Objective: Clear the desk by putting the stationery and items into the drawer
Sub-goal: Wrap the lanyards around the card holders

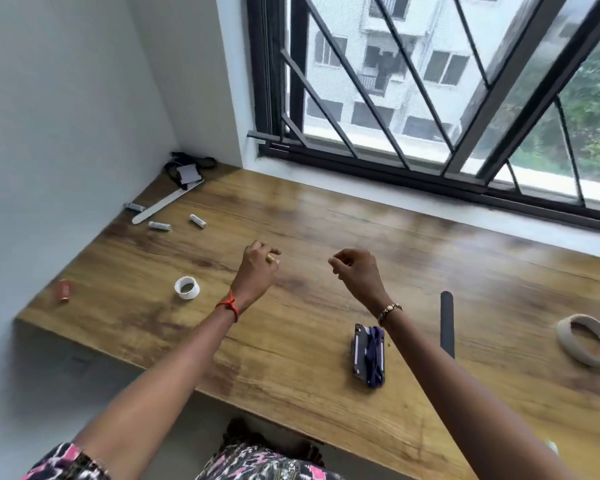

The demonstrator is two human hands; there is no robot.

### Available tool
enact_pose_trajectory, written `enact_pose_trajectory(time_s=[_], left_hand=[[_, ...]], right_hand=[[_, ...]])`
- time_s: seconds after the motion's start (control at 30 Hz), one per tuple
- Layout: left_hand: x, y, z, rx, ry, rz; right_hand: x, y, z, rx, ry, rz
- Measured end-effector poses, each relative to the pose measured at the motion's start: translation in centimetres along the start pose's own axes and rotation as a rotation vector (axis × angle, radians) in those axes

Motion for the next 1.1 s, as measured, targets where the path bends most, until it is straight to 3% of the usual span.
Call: enact_pose_trajectory(time_s=[0.37, 0.67, 1.1], left_hand=[[-6.5, 8.2, 9.6, -0.025, -0.002, -0.028], [-16.3, 15.6, 18.3, -0.001, 0.029, -0.007], [-26.6, 18.0, 24.6, 0.171, 0.213, 0.027]], right_hand=[[-6.4, -9.6, 5.0, 0.013, 0.007, 0.081], [-15.6, -18.4, 12.0, 0.198, 0.056, 0.096], [-29.3, -28.4, 17.0, 0.433, 0.024, 0.231]])
Point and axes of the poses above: each hand's wrist, its own x-axis away from the middle knuckle, its own y-axis out of the back of the hand, z = x × y, the point moved 2 cm from there along -x, towards the middle knuckle, and after that the axes turned 3 degrees about z, right-handed, at the moved point
